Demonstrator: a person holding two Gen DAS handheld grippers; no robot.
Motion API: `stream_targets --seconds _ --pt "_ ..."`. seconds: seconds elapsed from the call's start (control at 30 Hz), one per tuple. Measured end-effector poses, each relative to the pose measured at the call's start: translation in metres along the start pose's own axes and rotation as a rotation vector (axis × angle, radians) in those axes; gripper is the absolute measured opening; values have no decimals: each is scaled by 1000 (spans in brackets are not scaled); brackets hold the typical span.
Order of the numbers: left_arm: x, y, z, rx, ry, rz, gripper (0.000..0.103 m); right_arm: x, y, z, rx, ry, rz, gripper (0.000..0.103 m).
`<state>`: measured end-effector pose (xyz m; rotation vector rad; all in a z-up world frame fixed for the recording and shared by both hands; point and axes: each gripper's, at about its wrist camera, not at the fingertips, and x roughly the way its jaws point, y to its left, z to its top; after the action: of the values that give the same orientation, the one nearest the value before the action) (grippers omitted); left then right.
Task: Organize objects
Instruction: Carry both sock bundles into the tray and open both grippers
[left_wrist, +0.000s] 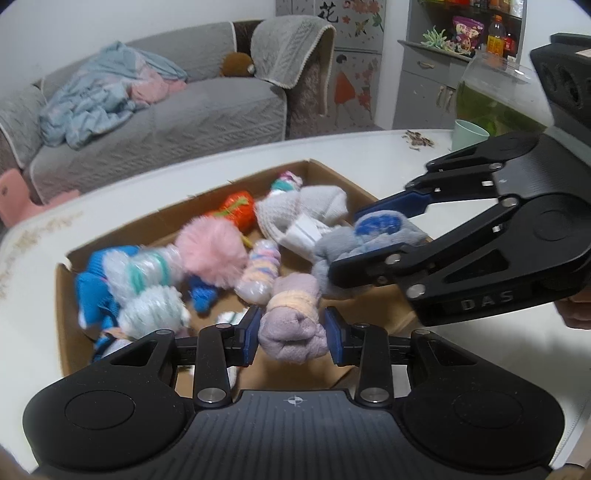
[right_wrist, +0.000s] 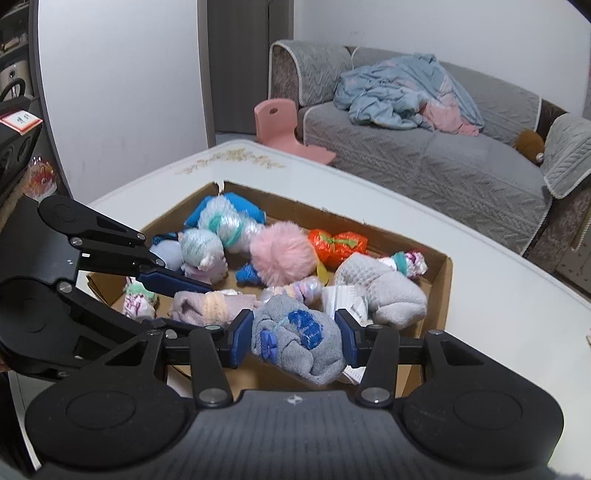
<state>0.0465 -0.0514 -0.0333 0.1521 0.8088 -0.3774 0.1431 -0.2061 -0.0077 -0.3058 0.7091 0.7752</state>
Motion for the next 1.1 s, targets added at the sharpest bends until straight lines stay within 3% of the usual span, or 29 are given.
stream_targets --seconds 0.2,0.47,0.83,1.1 --pt "18 3 -5 -18 48 -9 43 18 -1 -4 1 48 34 45" --pt "30 9 -9 -39 62 67 42 39 -4 -3 -3 73 47 44" --pt "43 26 -11 -145 61 165 41 55 -2 -3 -155 107 -80 44" --pt "42 18 -15 -159 32 213 42 55 2 -7 -146 87 -118 45"
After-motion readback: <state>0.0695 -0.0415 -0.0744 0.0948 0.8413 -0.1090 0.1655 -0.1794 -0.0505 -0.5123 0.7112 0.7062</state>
